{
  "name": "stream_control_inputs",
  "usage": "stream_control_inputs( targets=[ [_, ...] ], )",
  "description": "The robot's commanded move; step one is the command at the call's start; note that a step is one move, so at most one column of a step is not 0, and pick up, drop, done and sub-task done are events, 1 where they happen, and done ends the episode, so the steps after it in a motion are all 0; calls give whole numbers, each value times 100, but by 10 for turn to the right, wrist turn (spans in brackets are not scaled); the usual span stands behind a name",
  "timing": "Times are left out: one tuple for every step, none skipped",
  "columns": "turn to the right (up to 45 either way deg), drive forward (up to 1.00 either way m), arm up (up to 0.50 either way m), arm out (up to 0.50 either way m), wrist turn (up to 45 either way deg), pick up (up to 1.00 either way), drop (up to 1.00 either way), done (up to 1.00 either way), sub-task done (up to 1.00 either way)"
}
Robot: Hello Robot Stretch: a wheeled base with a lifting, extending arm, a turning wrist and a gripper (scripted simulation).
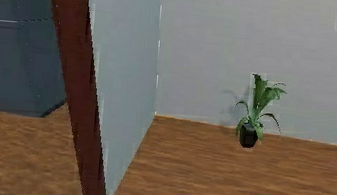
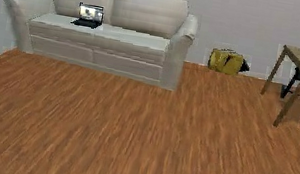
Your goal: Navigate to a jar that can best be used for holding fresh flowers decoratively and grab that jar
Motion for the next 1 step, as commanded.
stream_control_inputs(
  targets=[
    [0, 30, 0, 0, 0, 0, 0, 0, 0]
  ],
)
